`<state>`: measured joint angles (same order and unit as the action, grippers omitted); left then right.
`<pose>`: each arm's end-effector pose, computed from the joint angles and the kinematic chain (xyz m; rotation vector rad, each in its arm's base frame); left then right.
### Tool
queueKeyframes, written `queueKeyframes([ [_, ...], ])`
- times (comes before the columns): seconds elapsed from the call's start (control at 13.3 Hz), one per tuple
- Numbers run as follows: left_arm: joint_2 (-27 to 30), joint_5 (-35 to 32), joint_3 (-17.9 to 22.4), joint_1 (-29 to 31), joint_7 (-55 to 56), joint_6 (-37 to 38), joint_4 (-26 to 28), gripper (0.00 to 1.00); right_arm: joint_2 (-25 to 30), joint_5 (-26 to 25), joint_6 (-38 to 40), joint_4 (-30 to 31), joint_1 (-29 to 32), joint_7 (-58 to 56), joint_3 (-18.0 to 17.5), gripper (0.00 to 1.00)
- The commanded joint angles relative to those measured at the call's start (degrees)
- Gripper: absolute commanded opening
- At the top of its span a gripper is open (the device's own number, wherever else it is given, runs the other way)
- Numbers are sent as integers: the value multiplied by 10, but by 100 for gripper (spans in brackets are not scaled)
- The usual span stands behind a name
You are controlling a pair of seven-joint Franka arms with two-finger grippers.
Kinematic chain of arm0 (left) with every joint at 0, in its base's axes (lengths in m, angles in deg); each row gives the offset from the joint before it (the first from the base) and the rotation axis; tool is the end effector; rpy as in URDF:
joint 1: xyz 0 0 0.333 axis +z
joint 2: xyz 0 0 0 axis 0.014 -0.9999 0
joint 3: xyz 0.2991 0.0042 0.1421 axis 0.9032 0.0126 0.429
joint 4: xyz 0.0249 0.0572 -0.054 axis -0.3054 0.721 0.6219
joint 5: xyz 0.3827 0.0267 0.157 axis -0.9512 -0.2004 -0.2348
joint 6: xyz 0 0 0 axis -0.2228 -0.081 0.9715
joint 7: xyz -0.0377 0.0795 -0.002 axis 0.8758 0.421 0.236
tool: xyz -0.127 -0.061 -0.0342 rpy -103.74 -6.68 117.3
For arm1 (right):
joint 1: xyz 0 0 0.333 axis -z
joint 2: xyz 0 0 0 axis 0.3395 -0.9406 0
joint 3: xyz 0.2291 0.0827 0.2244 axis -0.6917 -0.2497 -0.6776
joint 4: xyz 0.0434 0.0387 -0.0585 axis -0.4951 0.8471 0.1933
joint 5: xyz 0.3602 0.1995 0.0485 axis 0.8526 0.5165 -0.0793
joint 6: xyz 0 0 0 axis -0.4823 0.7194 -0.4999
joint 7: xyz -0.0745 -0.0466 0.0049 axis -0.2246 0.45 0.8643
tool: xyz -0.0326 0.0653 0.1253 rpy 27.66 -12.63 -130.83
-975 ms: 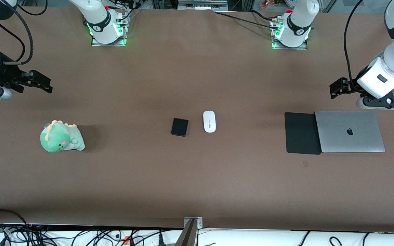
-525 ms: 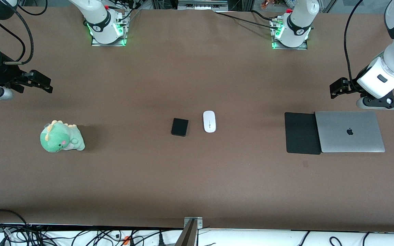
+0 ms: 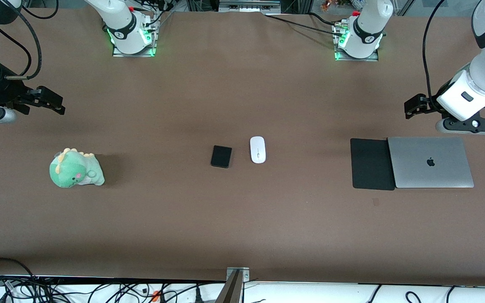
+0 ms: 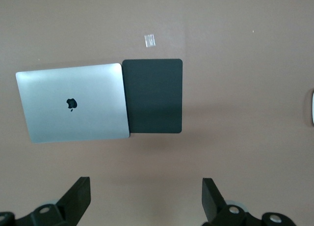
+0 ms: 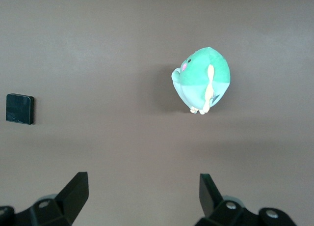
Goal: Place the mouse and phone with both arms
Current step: 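Move the left gripper over the white mouse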
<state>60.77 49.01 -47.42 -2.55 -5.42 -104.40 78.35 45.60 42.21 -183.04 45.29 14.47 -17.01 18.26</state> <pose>0.5860 -0.0491 0.5292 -3.0765 0.0833 0.1799 0.5903 0.0269 0.5598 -3.1274 0.0040 0.0208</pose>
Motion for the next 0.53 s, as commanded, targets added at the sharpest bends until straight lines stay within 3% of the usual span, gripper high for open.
queueKeyframes([
  [0.0,-34,25,-5,-7,-15,13,-17,100,-5,-1,1,-12,1,5,-3,100],
  [0.22,-91,79,-6,-9,-9,-9,-21,100,-5,-1,2,-12,-1,6,-4,100],
  [0.45,-126,81,-9,-51,1,-64,-22,100,-5,-1,2,-12,-1,6,-5,100],
])
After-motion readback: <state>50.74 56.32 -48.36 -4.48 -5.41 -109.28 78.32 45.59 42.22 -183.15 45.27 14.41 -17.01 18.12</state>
